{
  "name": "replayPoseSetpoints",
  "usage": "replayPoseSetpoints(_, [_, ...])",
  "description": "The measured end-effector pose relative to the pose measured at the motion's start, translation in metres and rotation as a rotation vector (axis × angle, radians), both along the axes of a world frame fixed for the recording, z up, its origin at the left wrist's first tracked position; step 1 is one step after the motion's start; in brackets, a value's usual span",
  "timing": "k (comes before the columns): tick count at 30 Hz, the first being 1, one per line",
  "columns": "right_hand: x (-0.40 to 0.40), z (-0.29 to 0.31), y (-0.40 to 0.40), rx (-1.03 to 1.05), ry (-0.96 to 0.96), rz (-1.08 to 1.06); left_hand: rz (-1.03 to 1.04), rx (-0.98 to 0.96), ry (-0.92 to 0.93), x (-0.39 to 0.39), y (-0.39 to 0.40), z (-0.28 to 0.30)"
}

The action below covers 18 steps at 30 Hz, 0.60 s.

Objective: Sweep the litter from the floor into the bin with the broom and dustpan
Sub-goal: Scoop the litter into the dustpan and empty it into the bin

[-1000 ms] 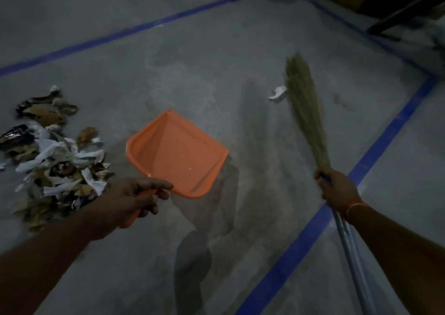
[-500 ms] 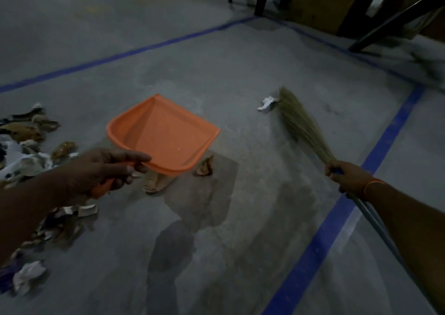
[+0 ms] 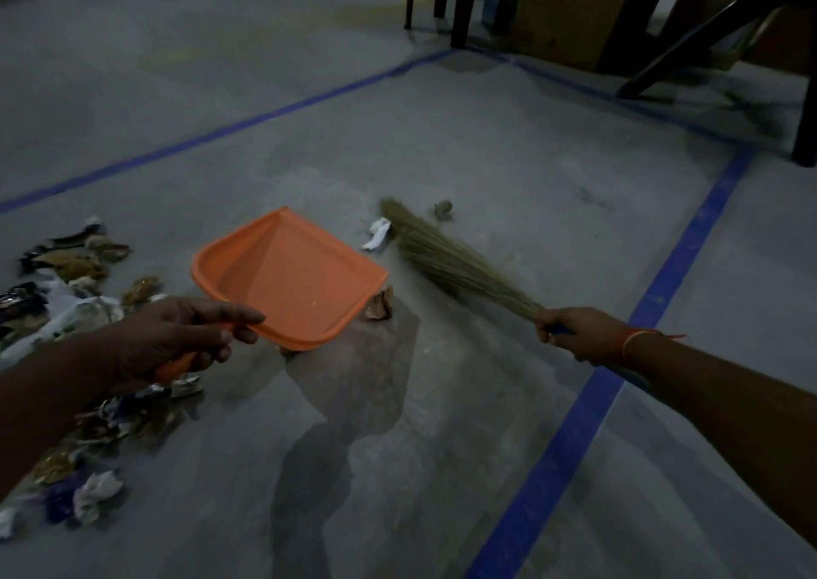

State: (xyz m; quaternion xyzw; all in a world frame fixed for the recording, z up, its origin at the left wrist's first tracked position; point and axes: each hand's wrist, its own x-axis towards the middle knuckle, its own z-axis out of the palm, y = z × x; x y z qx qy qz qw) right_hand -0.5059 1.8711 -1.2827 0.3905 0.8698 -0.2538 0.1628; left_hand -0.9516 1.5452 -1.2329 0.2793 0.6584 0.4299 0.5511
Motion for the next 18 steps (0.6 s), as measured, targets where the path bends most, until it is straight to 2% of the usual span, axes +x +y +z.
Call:
replayPoseSetpoints(4, [-0.011,-0.002,-0.018,-0.075,0.092,-0.002,0.018,-0.008,0.016,0.000,-0.011,0.006])
replayPoseSetpoints(9, [-0.013,0.012,-0.020,-0.066,0.200,-0.045,0.032,-0.012,0.029,-0.009,-0.027,0.013])
replayPoseSetpoints(14, [-0.011,0.021,-0.005,0.019,0.202,-0.161,0.068,0.006,0.038,-0.006,-0.043,0.014])
replayPoseSetpoints(18, [-0.013,0.016,-0.002,-0.011,0.192,-0.270,0.073,0.000,-0.001,-0.007,-0.052,0.009])
